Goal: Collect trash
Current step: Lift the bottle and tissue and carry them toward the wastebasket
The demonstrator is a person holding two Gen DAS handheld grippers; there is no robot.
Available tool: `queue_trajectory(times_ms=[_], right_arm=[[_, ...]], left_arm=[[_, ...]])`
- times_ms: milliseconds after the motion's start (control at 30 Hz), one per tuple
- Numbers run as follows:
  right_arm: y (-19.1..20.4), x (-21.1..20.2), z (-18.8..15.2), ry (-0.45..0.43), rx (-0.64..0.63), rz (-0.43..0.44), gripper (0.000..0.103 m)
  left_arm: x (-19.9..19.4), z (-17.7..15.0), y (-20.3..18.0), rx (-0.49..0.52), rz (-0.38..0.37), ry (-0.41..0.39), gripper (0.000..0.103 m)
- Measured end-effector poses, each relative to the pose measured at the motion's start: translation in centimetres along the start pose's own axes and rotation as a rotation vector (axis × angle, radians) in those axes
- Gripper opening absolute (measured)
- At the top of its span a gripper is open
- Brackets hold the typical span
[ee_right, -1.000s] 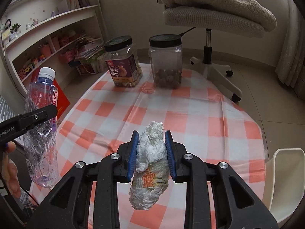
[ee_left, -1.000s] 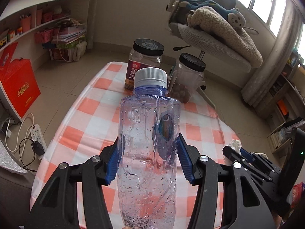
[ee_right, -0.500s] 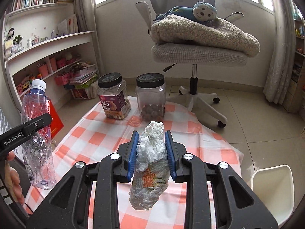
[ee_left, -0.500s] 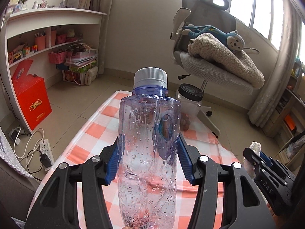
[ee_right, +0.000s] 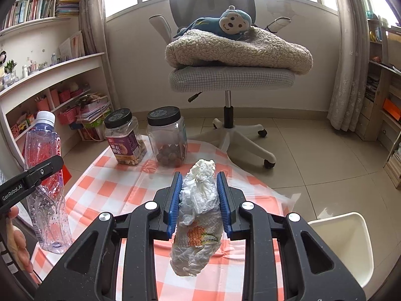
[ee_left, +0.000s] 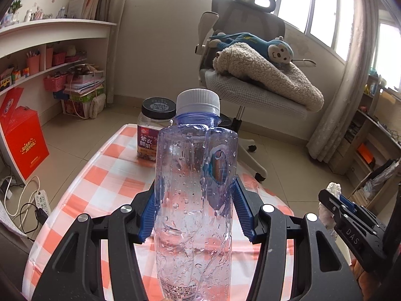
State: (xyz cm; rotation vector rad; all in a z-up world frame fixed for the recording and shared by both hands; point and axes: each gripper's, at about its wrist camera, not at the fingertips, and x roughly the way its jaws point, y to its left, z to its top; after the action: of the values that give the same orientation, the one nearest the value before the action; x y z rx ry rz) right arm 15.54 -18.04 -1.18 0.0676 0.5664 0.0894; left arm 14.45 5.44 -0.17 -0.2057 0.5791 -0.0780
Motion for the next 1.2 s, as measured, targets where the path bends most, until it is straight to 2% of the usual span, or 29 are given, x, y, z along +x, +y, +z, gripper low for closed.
queue_trajectory(times_ms=[567, 1000, 1100, 1167, 1200], right_arm=[[-8.5, -2.6, -0.8, 0.007, 0.054, -0.162, 0.027], [-16.2, -4.5, -1.9, 0.037, 0.167, -0.278, 0.028], [-17.9, -5.1, -2.3, 0.041, 0.196, -0.298, 0.031], [-19.2, -5.7, -2.5, 0.038, 0.224, -0.318, 0.048], [-19.9, -6.0, -2.7, 0.031, 0.239, -0.325, 0.051]], left_arm=[[1.3, -1.3, -5.6, 0.035, -0.124, 0.051, 0.054], [2.0, -2.6, -12.1, 0.100, -0.273, 0.101, 0.054], [2.3, -3.0, -14.0, 0.108, -0.311, 0.119, 0.054], [2.5, -3.2, -15.3, 0.113, -0.340, 0.133, 0.054], [2.6, -3.4, -15.9, 0.116, -0.355, 0.139, 0.054]])
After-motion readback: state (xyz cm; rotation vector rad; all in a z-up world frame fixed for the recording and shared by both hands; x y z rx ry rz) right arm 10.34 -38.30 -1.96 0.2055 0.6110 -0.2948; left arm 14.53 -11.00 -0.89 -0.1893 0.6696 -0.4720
